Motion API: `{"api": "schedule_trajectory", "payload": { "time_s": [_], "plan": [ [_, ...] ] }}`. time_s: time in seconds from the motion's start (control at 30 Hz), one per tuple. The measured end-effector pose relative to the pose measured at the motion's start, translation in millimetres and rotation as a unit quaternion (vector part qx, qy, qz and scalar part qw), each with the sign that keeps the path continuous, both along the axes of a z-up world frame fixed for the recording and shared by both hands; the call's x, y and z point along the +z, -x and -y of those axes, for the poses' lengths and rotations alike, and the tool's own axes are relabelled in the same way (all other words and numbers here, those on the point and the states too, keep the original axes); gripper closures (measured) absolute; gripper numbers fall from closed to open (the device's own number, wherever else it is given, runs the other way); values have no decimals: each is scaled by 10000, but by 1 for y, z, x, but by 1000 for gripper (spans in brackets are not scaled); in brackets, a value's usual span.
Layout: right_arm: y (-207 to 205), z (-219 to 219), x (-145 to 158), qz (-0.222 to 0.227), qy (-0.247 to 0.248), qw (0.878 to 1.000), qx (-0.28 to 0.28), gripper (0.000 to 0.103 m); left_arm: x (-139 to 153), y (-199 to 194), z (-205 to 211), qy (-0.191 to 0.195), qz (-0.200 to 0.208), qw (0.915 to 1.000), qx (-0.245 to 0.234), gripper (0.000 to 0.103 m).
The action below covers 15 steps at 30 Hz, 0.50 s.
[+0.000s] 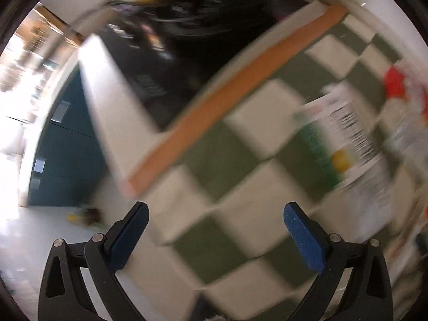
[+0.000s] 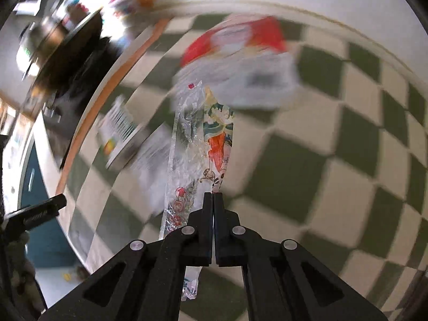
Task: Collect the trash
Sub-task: 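Grasp the white-green medicine box with left tool while right tool grasps a clear wrapper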
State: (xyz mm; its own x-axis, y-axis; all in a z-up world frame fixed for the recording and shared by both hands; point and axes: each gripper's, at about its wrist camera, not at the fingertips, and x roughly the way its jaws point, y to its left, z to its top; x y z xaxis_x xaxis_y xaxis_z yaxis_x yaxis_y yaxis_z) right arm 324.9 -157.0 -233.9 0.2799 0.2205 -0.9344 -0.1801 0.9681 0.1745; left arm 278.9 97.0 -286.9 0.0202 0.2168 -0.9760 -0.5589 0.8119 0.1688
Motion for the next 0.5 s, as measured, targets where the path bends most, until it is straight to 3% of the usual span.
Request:
{"api": "schedule_trajectory", "payload": {
  "time_s": [0.13, 0.27, 0.37, 0.4, 0.5],
  "plan": [
    [-36, 41, -1, 164, 167, 9981, -575, 103, -8, -57, 11, 894, 166, 9957, 151, 0],
    [-66, 61, -11, 220, 258, 9948, -956, 103, -29, -101, 23, 1324, -29, 9909, 231, 0],
    [-75, 64, -12, 271, 271, 9933, -1090, 103, -49, -116, 26, 1361, -305, 9897, 312, 2],
    [-77, 63, -12, 283, 260, 9930, -1117, 103, -54, -117, 26, 1292, -374, 9903, 342, 15],
    [-79, 57, -8, 334, 227, 9929, -1120, 103, -47, -114, 27, 1150, -145, 9929, 254, 31]
  ]
}}
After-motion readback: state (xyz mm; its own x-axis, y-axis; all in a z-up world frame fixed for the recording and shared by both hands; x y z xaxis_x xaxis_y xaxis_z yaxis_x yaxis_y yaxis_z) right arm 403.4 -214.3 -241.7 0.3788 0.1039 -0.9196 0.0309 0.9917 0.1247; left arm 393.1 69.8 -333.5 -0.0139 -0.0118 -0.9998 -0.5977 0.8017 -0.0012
